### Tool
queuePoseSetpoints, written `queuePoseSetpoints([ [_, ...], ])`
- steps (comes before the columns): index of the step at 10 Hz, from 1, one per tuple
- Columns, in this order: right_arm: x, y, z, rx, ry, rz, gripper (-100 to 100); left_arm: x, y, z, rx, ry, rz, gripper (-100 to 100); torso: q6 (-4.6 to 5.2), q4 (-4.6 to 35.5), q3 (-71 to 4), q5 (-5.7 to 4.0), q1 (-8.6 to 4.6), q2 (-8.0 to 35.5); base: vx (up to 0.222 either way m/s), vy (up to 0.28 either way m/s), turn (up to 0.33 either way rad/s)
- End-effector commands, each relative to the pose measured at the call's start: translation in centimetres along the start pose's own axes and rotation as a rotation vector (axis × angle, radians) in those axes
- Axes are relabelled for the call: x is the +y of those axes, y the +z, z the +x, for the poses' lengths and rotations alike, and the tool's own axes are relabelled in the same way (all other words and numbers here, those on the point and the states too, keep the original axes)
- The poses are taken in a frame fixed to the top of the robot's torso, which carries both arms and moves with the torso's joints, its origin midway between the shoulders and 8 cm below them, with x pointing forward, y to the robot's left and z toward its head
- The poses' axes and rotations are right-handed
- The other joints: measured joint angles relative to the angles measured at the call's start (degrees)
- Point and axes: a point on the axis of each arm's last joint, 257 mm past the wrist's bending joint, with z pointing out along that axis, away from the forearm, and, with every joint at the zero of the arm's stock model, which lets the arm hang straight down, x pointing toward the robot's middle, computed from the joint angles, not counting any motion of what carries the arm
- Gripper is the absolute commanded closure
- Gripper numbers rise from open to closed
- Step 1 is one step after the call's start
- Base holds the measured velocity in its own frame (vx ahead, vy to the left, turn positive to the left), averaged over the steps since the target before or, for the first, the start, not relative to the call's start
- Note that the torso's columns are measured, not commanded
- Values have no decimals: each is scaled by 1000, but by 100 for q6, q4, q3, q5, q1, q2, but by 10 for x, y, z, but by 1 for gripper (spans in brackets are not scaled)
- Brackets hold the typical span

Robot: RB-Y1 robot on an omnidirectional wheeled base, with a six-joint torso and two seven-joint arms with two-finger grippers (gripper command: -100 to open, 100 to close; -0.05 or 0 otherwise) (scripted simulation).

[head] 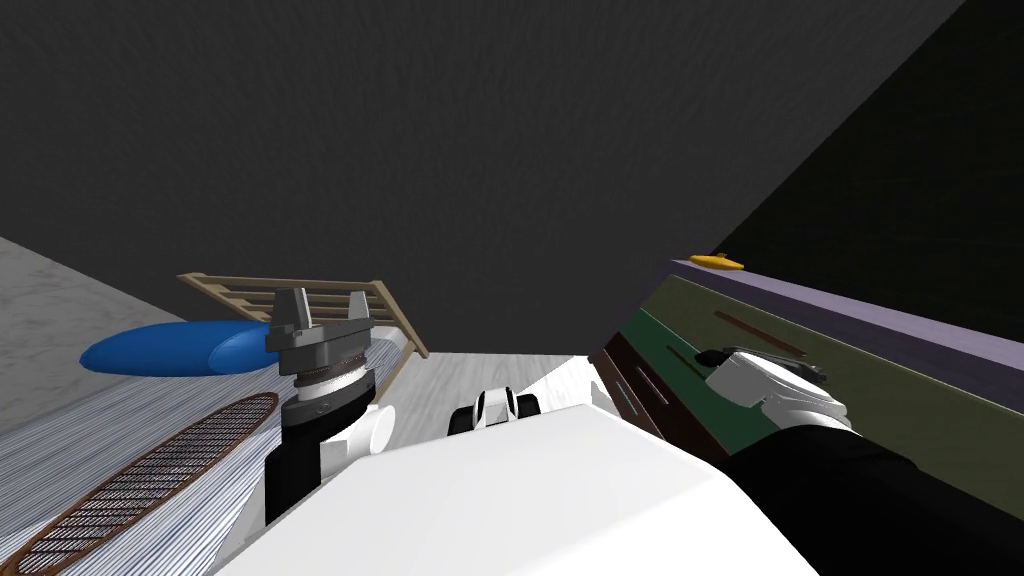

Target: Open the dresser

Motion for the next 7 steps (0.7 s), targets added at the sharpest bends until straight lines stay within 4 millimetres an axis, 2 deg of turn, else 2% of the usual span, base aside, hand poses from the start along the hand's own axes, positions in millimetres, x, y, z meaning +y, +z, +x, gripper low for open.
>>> queuePoseSetpoints([
  [1, -36, 8, -11, -10, -40, 95, -100, 0, 0, 0, 0, 0, 0, 0, 1, 0, 1, -2, -6, 2, 102, 59, 57],
  [2, -29, 7, -10, -8, -29, 70, -100, 0, 0, 0, 0, 0, 0, 0, 0, 0, -1, -2, -9, -1, 51, 26, 11],
  [3, -31, 8, -11, -8, -31, 76, -100, 0, 0, 0, 0, 0, 0, 0, 2, 3, 9, -7, -20, 14, 11, 6, 0],
  [4, -31, 8, -11, -8, -31, 75, 100, 0, 0, 0, 0, 0, 0, 0, 2, 7, 16, -8, -22, 24, 6, 3, 2],
  [7, -31, 7, -16, -10, -32, 77, 100, 0, 0, 0, 0, 0, 0, 0, 0, -1, -2, 10, 29, -1, 18, 148, 3],
])
